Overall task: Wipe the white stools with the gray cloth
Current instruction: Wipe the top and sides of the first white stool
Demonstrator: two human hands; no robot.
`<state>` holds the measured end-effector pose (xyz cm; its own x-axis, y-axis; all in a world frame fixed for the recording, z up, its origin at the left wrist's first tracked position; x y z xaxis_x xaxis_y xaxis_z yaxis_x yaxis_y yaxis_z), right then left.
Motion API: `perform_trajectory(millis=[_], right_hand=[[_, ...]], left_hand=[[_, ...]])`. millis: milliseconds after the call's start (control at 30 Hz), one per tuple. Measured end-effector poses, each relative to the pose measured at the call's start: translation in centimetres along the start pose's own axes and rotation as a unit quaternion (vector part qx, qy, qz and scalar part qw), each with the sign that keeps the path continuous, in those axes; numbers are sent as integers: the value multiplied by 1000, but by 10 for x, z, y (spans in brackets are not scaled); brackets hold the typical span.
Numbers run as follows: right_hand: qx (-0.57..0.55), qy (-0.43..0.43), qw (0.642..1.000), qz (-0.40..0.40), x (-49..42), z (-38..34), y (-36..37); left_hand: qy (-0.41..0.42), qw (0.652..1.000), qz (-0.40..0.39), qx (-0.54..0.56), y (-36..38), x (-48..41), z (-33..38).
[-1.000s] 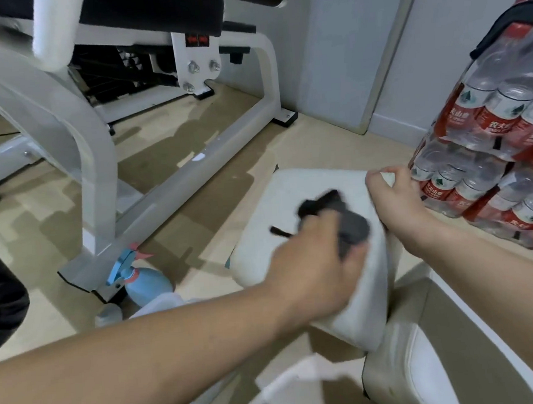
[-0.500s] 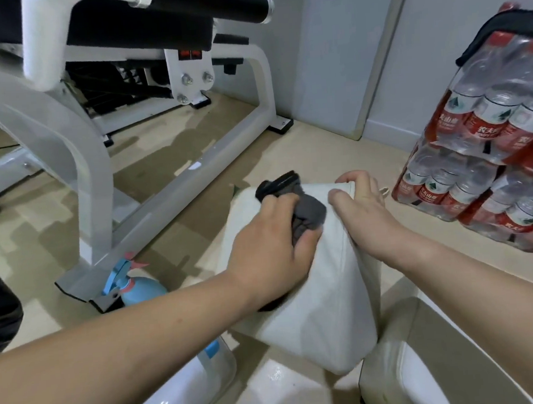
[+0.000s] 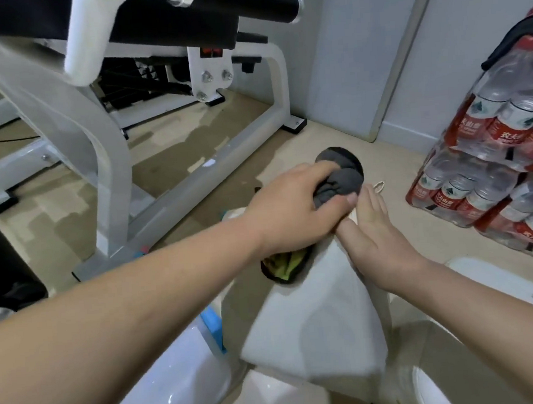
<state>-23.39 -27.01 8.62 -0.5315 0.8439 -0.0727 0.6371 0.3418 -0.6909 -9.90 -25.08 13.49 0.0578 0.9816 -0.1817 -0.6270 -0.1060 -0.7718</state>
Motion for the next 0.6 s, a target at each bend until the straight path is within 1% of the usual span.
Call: perform_trajectory(millis=[33,67,133,200,267,300,333,367,400,500,533,600], right_hand=[[-3,-15,1000,4,5,-1,-2],[-5,-25,1000,6,10,-2,-3],[2,-37,999,1,14,-4,-3],[9,-42,999,2,14,-8,-2],[17,-52,998,-3,16,-12,1],[18,-55,998,-5,16,-12,2],[18,-55,998,-2,18,-11,3],[17,-56,998,3,18,-11,3],[19,-57,998,7,19,-11,4],[19,-49,999,9,16,-13,4],[14,-34,999,12,15,-10,3],[9,-5,1000,9,14,-2,1]], left_hand=[[-13,1000,-23,-3,-1,-1,-8],[-52,998,-36,-12,-4,0,-23],[-166,984,-55,-38,-12,3,-58],[-257,957,-94,-92,-18,2,-86],[-310,925,-151,-160,-21,7,-99],[-325,915,-159,-180,-22,10,-102],[-329,914,-153,-184,-22,12,-101],[-325,921,-132,-167,-22,12,-95],[-308,936,-101,-135,-20,9,-82],[-222,973,-51,-34,-4,-5,-19],[-192,980,-43,-20,2,-8,0],[-164,986,-25,-31,3,-9,13]])
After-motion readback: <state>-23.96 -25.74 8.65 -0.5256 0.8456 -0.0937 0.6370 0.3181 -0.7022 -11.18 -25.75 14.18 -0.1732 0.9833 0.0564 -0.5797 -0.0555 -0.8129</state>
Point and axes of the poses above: each hand's wrist, its own x-axis away from the middle knuckle, its own y-axis out of the palm, z = x × y, the point moved 7 cm from there along -x, towards the middle knuckle, and after that the axes turned 3 degrees about -y, right-handed, at the moved point
